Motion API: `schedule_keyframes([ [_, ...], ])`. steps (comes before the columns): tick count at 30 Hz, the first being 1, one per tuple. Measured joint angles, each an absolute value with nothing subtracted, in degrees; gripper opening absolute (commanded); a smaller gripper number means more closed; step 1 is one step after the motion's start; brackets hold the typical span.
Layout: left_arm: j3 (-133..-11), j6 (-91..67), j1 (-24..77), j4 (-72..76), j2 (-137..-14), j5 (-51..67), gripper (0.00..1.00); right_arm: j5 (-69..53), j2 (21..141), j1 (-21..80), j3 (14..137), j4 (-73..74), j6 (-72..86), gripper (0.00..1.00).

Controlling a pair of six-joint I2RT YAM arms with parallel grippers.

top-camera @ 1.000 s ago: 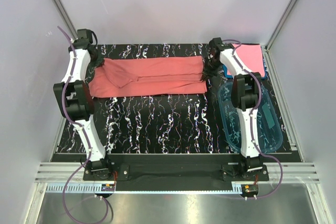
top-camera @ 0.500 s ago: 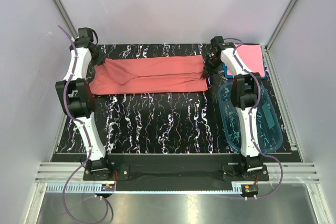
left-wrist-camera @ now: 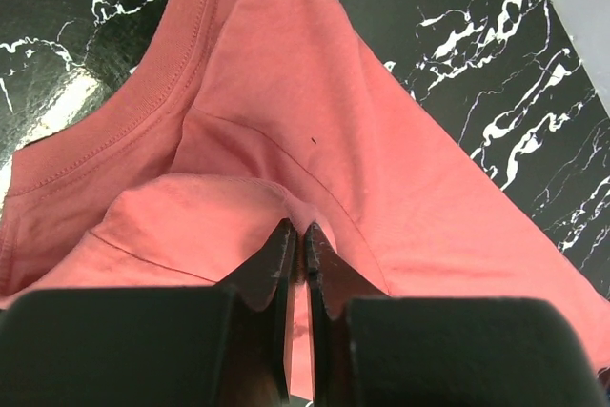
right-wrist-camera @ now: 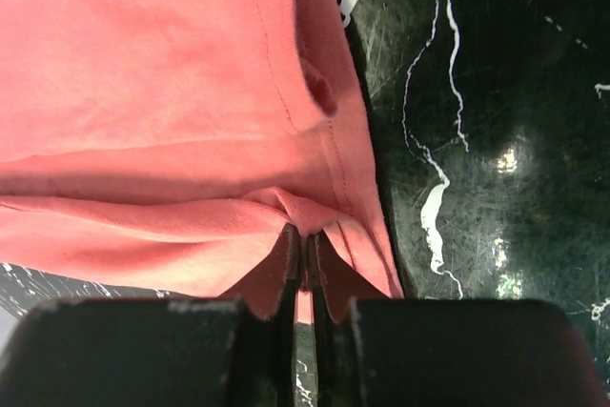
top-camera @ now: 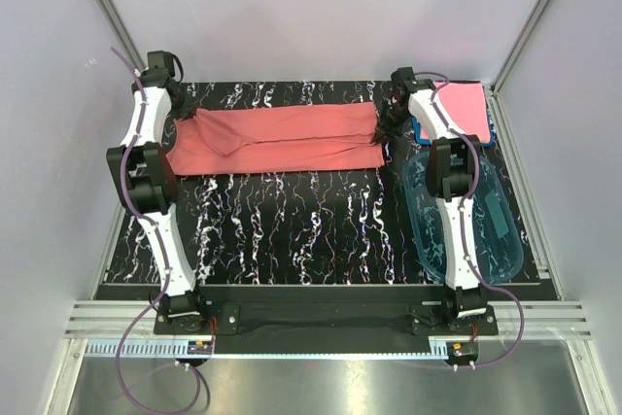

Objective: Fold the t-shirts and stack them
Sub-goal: Fold the tshirt

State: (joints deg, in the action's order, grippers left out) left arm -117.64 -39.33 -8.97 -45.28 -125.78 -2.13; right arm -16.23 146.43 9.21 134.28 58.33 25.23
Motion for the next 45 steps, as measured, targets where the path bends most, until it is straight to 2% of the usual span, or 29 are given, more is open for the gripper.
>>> schedule_keyframes([
  [14, -118.04, -40.75, -10.87, -45.12, -126.58, -2.09, 0.1, -17.28, 147.89, 8.84, 137.36, 58.11, 26.5, 0.18],
  [16, -118.15, -41.01, -11.16, -44.93, -126.93, -1.83, 0.13, -17.69, 148.59, 8.78, 138.34, 57.65, 26.96, 0.21],
  [18, -118.43, -41.17, -11.31, -44.69, -127.57, -1.63, 0.21, -18.17, 149.32, 8.62, 139.11, 56.99, 27.57, 0.25],
  [19, -118.5, -41.41, -11.33, -44.4, -127.87, -1.56, 0.25, -18.44, 149.64, 8.51, 139.33, 56.64, 28.05, 0.33],
  [20, -118.56, -41.52, -11.33, -44.21, -128.14, -1.43, 0.29, -18.81, 149.97, 8.34, 139.57, 56.31, 28.71, 0.38],
  [22, -118.91, -41.78, -11.33, -43.83, -128.68, -0.89, 0.36, -19.27, 150.43, 7.88, 139.9, 55.81, 29.47, 0.39],
  [26, -120.44, -41.8, -11.33, -44.05, -128.75, -0.25, 0.43, -19.77, 150.87, 6.63, 141.67, 55.68, 30.24, 0.44],
  [30, -120.51, -41.25, -11.27, -43.48, -126.74, -0.21, 0.43, -18.96, 150.23, 5.69, 142.32, 56.16, 29.56, 0.52],
  [34, -115.2, -40.36, -11.09, -42.85, -121.08, -0.19, 0.39, -19.07, 147.35, 5.76, 139.09, 56.45, 29.08, 0.52],
  [39, -102.43, -37.93, -10.39, -41.41, -112.12, -0.4, 0.33, -19.18, 144.24, 8.1, 135.7, 56.38, 27.66, 0.5],
  [45, -89.17, -34.79, -9.61, -41.43, -108.44, -1.3, 0.32, -18.13, 143.46, 14.11, 131.94, 56.1, 24.71, 0.5],
])
